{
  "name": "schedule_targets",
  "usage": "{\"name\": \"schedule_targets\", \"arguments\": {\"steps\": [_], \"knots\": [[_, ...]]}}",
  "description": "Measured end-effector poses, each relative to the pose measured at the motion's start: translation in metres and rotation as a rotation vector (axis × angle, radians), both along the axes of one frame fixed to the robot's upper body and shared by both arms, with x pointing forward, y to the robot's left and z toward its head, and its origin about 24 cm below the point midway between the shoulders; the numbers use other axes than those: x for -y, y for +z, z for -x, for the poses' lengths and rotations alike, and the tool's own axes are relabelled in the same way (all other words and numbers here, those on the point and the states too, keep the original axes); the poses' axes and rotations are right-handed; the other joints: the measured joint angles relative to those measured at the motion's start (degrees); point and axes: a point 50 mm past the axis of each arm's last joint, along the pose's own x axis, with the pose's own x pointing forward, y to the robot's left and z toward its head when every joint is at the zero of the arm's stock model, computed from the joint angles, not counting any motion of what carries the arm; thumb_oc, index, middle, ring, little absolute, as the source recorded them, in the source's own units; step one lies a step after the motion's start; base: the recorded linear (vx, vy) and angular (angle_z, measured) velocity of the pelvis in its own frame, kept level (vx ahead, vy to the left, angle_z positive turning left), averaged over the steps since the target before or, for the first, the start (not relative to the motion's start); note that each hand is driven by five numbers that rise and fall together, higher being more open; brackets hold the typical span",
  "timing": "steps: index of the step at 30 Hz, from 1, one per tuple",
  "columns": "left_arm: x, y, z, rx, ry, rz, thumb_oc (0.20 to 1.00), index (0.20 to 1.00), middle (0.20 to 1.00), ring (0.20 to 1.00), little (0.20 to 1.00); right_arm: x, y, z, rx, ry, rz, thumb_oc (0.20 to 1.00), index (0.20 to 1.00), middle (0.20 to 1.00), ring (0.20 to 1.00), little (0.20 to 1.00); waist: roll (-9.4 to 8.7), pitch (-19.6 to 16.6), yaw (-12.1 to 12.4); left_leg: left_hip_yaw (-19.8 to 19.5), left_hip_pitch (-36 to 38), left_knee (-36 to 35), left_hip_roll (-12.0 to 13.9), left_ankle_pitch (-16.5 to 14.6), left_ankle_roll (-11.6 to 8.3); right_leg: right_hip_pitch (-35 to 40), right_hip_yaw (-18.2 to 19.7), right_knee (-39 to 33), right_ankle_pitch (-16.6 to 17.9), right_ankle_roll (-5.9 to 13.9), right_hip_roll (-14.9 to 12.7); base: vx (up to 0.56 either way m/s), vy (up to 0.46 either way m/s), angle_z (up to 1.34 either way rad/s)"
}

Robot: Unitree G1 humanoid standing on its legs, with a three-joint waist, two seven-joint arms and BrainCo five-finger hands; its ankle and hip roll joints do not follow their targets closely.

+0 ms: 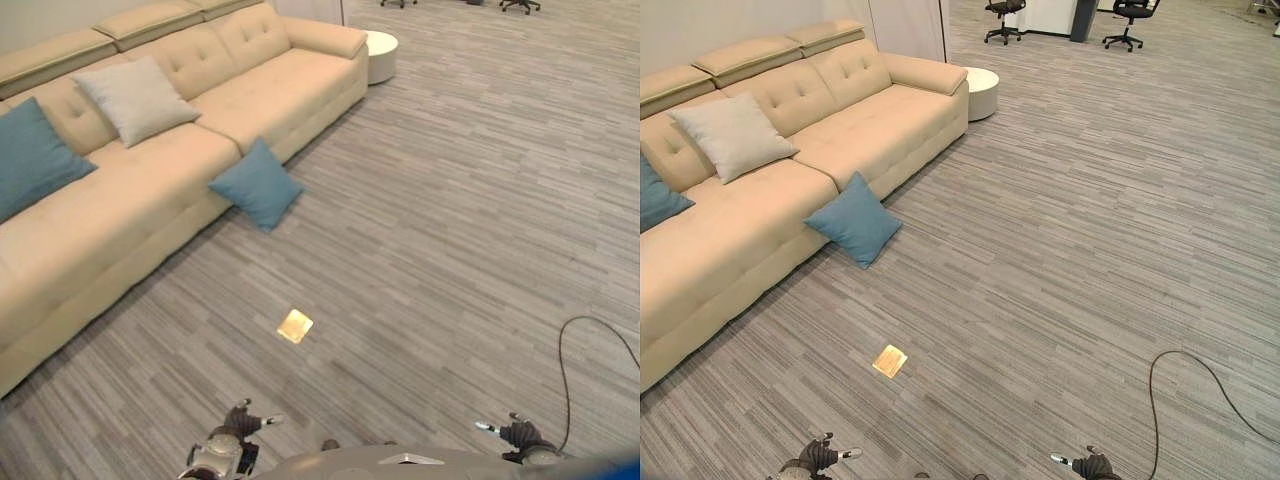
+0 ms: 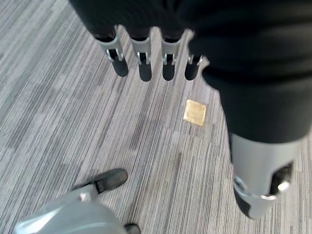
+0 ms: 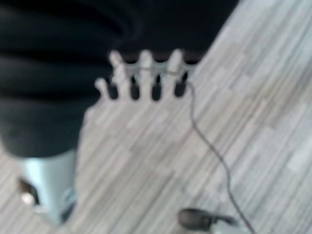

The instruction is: Pick up all the scattered cushions and arrange them neatly on the sofa.

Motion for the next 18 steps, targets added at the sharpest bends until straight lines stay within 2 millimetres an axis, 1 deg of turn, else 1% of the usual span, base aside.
{"name": "schedule_targets", "arguments": {"steps": [7,18], "knots": [[-0.001,-0.0025,0.0091,-0.035,0.012,0.017,1.0,1.0,1.0,1.0,1.0,-0.0001,-0.0005,0.0011,-0.011,0.004,-0.003,1.0,1.0,1.0,1.0,1.0,-0.39,-0.81,0.03,0.0,-0.07,-0.01,0.0,0.0,0.0,-0.28,0.0,0.0,-0.02,-0.06,0.0,0.0,0.0,0.0],[-0.0008,-0.003,0.0104,-0.045,0.011,0.023,1.0,1.0,1.0,1.0,1.0,-0.0045,-0.0024,0.0016,-0.04,0.046,-0.02,1.0,1.0,1.0,1.0,1.0,-0.68,-1.06,0.24,0.55,-0.41,-0.04,-0.01,-0.03,0.03,-0.92,0.5,-0.02,-0.02,-0.07,-0.01,0.02,0.02,-0.02]]}}
